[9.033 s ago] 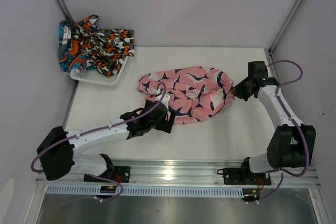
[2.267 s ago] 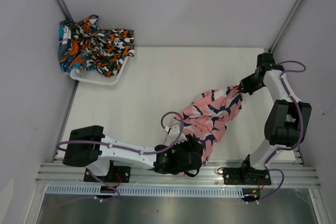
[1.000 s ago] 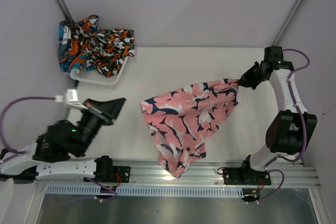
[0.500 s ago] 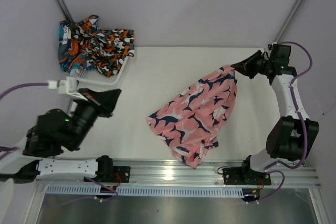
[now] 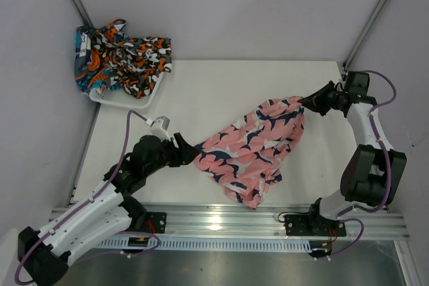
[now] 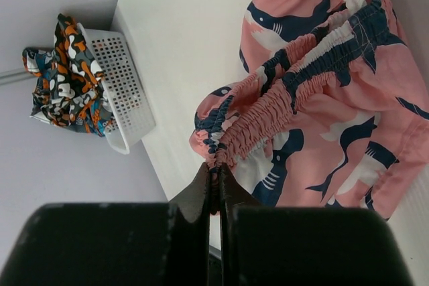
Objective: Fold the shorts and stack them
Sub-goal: Flatten the shorts out
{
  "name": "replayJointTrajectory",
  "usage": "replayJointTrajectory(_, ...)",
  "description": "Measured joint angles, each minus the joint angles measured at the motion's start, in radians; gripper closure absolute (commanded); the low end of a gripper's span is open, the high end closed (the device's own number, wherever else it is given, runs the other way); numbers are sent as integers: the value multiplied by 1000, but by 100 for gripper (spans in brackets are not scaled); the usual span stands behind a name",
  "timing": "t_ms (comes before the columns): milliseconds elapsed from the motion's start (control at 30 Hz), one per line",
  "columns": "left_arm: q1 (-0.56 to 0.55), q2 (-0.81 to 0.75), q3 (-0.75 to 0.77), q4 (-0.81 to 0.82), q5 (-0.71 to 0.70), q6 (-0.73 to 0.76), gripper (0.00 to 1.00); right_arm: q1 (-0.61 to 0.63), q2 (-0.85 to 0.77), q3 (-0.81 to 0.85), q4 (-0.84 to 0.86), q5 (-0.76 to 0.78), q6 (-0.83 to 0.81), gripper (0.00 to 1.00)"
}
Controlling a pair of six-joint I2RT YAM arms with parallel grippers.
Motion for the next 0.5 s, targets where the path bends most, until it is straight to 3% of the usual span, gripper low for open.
replayJointTrajectory(33, 3, -8, -18, 23, 22, -7, 23, 0, 0, -4, 3, 0, -1, 100)
replayJointTrajectory(100, 11, -21, -60, 73, 70, -20, 20, 1, 3, -15, 15, 0, -3, 100)
replayJointTrajectory(500, 196, 107, -256, 351, 306, -35, 21, 0, 21, -29, 35, -1, -9, 100)
